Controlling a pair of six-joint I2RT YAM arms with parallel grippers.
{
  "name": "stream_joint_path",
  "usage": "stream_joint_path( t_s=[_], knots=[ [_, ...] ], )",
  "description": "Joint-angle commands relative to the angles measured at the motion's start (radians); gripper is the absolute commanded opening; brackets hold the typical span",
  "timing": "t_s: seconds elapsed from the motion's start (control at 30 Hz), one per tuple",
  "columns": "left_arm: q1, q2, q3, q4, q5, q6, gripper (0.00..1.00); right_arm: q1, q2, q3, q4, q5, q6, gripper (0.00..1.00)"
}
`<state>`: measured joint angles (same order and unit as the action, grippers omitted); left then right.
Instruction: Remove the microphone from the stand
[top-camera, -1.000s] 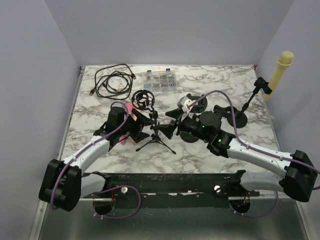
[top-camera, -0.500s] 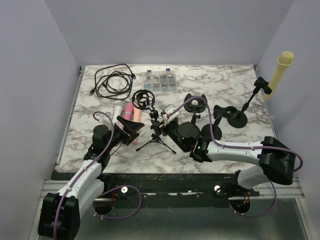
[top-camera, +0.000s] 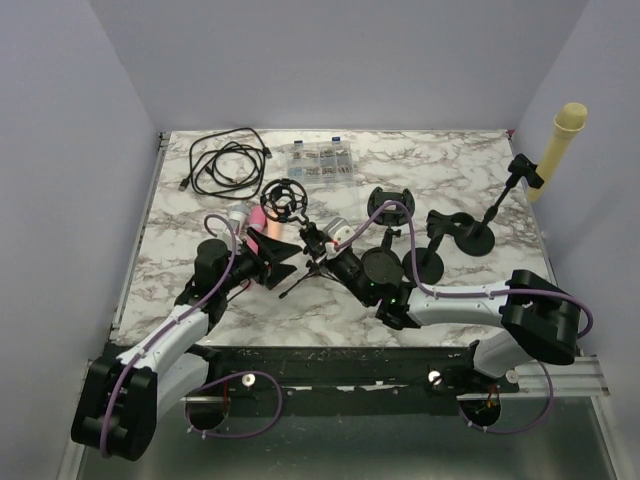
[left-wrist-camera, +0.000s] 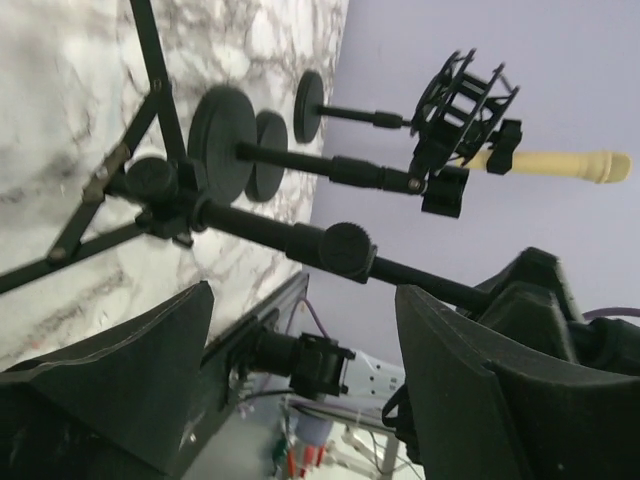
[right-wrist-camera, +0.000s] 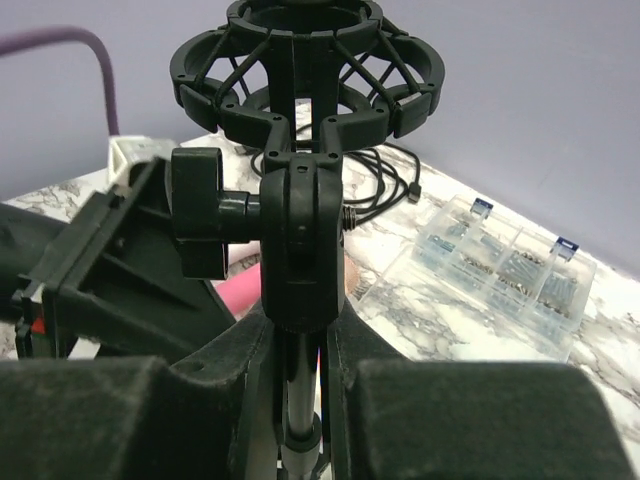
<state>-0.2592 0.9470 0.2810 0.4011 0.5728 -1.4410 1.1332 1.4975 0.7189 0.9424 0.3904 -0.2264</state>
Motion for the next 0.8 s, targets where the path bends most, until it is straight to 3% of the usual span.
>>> stream_joint_path(
  t_s=[0.0, 0.3, 0.53, 0.77],
  knots=[
    [-0.068, 0.062, 0.018, 0.064, 0.005, -0.136, 0.71, 0.002, 0.019, -0.033, 0.089, -0.024, -0.092, 0.01],
    [-0.112, 0.145, 0.051, 0.117, -0.065, -0.233, 0.59, 0.001, 0.021, -0.069, 0.116, -0.048, -0.046, 0.01],
    [-0.122, 0.144, 0.11, 0.041, -0.149, -0.207, 0.56, 0.0, 0.02, -0.079, 0.133, -0.054, -0.019, 0.01],
    [-0.171, 0.181, 0.115, 0.059, -0.187, -0.252, 0.43, 0.0, 0.02, -0.076, 0.142, -0.04, -0.022, 0.01]
  ],
)
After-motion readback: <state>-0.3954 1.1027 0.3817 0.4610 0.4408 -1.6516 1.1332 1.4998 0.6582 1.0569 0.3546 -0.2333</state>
